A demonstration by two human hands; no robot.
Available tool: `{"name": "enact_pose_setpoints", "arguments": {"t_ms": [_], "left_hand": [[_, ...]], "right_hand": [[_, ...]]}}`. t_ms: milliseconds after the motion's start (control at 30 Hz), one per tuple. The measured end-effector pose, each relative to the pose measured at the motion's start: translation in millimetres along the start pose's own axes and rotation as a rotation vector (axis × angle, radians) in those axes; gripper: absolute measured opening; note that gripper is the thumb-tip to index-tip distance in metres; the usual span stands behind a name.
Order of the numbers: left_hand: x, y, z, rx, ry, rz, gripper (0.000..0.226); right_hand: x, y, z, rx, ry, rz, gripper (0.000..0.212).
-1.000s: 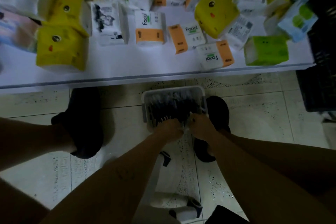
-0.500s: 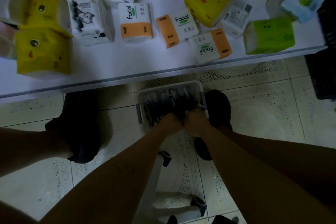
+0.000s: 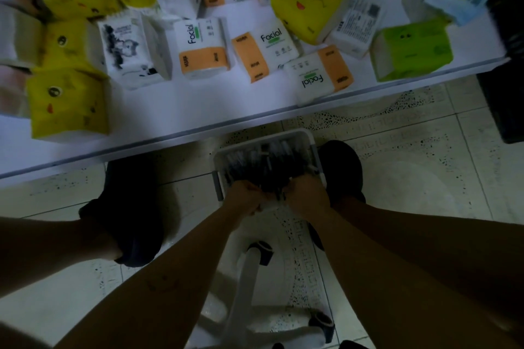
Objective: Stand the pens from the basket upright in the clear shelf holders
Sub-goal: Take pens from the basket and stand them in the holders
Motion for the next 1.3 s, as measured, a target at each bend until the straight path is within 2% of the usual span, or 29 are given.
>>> {"name": "enact_pose_setpoints", "arguments": {"t_ms": [67, 167, 267, 367, 433, 533, 633, 700, 733, 833, 900, 1000, 1200, 1300], "left_hand": [[6.9, -5.8, -3.6, 0.005, 0.016, -0.016, 0.015], [24.3, -10.2, -6.9, -0.023, 0.013, -0.122, 0.005], [38.6, -12.9, -15.4, -0.02, -0.017, -0.223, 0.035], [57.9, -19.5, -15.8, 0.038, -0.029, -0.245, 0.042], [66.9, -25.7, -12.2, 0.041, -0.009, -0.22, 0.039], [77.2, -42.9, 4.1, 0.012, 0.126, -0.096, 0.041], [95.6, -59.8, 30.2, 0.015, 0.297, 0.0, 0.043], [109.0, -68.7, 44.2, 0.035, 0.379, 0.054, 0.027], [117.8, -72.3, 49.8, 0.062, 0.4, 0.07, 0.023], [139.4, -83.0, 58.3, 0.085, 0.434, 0.097, 0.043], [147.9, -91.9, 62.4, 0.098, 0.485, 0.108, 0.049], [159.9, -103.8, 74.4, 0.157, 0.528, 0.093, 0.043], [185.1, -129.6, 114.7, 0.302, 0.618, 0.09, 0.018], [202.2, -144.6, 140.7, 0.243, 0.688, 0.151, 0.024]], "right_hand": [[10.0, -10.5, -2.8, -0.003, 0.061, -0.009, 0.029], [18.7, -20.7, -8.1, -0.064, 0.109, -0.043, 0.034], [25.2, -25.6, -15.9, -0.066, 0.149, -0.068, 0.029], [40.3, -25.6, -25.4, -0.04, 0.171, -0.152, 0.028], [53.4, -21.2, -31.9, -0.123, 0.182, -0.247, 0.009], [70.3, -24.6, -42.9, -0.166, 0.183, -0.194, 0.036], [85.1, -33.7, -55.6, -0.222, 0.146, -0.111, 0.033], [94.7, -44.4, -66.3, -0.253, 0.102, -0.038, 0.022], [97.5, -49.3, -71.0, -0.271, 0.072, -0.016, 0.026], [114.8, -68.5, -93.7, -0.282, -0.035, -0.009, 0.037], [129.4, -78.9, -110.5, -0.428, -0.11, -0.078, 0.032], [151.5, -97.1, -133.4, -0.7, -0.168, -0.161, 0.018], [176.1, -144.3, -160.1, -0.71, -0.18, 0.029, 0.017], [193.3, -171.4, -181.8, -0.66, -0.268, 0.107, 0.018]]}}
Point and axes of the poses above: each hand's wrist, its own x-axis away from the middle knuckle, its own y-axis out of the palm, z = x × y, the point moved 6 cm from there along -x, towards the middle knuckle, and after that the axes turned 7 degrees about y, right-handed, at the moved point
